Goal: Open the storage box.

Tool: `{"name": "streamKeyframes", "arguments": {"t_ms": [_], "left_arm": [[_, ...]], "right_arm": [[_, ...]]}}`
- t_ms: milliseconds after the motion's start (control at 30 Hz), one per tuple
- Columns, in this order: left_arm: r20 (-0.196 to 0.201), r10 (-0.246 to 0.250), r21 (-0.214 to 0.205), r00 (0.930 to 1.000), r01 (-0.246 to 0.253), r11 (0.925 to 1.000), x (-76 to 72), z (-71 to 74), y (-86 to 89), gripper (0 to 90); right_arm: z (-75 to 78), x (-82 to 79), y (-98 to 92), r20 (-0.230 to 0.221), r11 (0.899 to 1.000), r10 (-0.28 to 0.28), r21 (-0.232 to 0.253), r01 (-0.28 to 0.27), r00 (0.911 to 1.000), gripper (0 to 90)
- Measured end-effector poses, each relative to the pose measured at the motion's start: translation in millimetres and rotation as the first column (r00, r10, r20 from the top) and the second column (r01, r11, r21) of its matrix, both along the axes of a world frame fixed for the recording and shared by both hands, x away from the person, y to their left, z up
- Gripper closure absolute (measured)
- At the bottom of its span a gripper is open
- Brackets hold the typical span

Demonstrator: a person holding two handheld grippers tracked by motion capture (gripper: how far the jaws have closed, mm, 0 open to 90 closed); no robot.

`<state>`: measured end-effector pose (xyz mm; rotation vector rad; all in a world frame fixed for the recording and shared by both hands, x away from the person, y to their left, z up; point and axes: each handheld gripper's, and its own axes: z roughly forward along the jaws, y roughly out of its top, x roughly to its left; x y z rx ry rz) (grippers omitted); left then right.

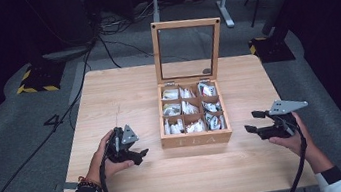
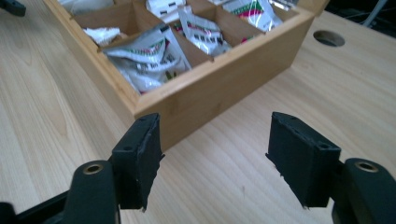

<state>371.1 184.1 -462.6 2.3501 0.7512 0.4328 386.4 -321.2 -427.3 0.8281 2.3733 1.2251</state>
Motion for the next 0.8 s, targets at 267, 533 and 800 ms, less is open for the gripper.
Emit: {"name": "streamKeyframes", "arguments": {"t_ms": [267, 533, 800], "left_arm": [[0.012, 0.027, 0.03, 0.9996, -0.027, 0.9992, -15.4, -16.4, 8.5, 17.7], [0.011, 0.04, 0.021, 0.9992, -0.04, 0.999, -33.0, -26.5, 15.8, 17.7], [-0.023, 0.039, -0.013, 0.999, -0.039, 0.9992, -44.8, -33.2, 20.8, 17.4]], "right_arm": [[20.5, 12.4, 33.1, 0.021, 0.998, 0.068, 0.016, -0.068, 0.9975, 37.5], [21.2, 28.3, 79.3, -0.015, 0.988, 0.152, 0.007, -0.151, 0.9883, 41.9], [20.0, 38.7, 122.7, -0.047, 0.971, 0.235, -0.035, -0.237, 0.9709, 51.8]]}}
